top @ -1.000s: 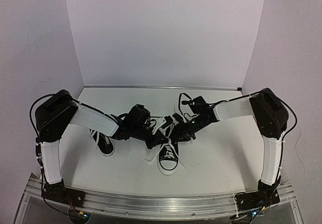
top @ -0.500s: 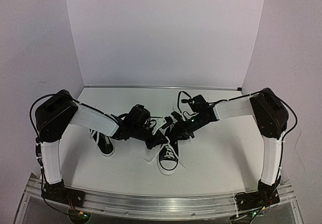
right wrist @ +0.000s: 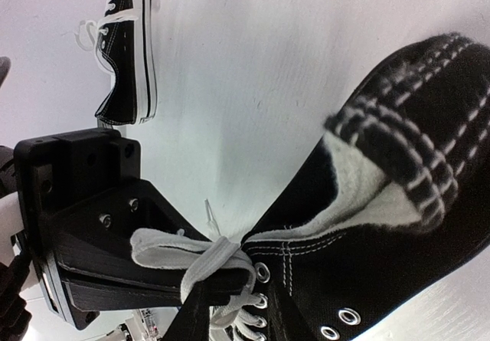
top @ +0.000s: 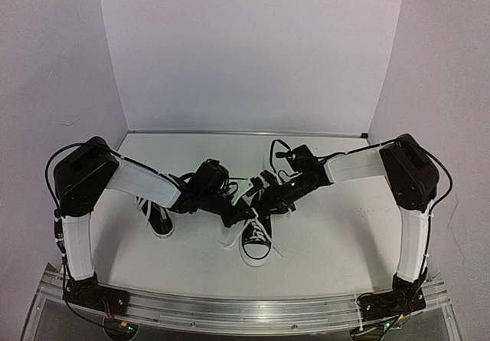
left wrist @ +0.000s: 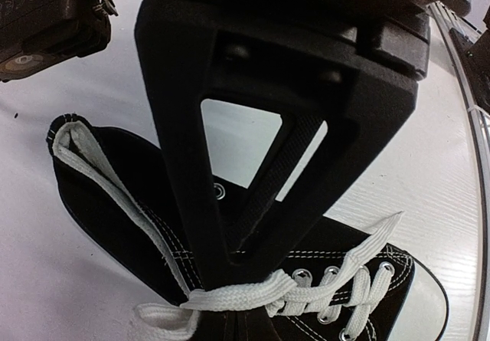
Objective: Tie the shoes
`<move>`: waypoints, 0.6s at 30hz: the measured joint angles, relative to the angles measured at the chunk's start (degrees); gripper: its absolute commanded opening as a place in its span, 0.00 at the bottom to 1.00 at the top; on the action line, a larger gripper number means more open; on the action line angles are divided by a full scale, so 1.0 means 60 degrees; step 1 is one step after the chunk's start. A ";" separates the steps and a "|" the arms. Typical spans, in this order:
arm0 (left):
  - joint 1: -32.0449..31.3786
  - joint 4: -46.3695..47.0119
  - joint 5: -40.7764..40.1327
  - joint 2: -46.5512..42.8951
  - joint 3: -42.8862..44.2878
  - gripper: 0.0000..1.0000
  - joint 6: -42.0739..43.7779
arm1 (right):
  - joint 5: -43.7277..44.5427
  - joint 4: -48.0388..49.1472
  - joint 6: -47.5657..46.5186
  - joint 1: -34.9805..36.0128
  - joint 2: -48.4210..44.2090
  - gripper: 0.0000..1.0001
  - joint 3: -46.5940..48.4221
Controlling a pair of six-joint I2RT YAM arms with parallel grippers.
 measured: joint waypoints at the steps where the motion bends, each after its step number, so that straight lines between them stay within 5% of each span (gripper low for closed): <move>1: 0.0000 0.0002 0.0002 0.0000 0.0000 0.00 0.0002 | 0.0000 0.0002 0.0000 0.0000 0.0000 0.25 -0.0007; 8: -0.0004 -0.0004 0.0000 0.0000 0.0000 0.00 0.0031 | -0.0172 0.0054 0.0042 0.0000 0.0000 0.00 -0.0014; 14: -0.0004 0.0000 -0.0010 0.0000 0.0000 0.01 0.0035 | -0.0229 0.0025 0.0027 0.0000 0.0000 0.00 -0.0018; 18: -0.0004 -0.0032 -0.0048 -0.0008 0.0000 0.10 0.0059 | -0.0216 0.0023 0.0022 0.0000 0.0000 0.00 -0.0019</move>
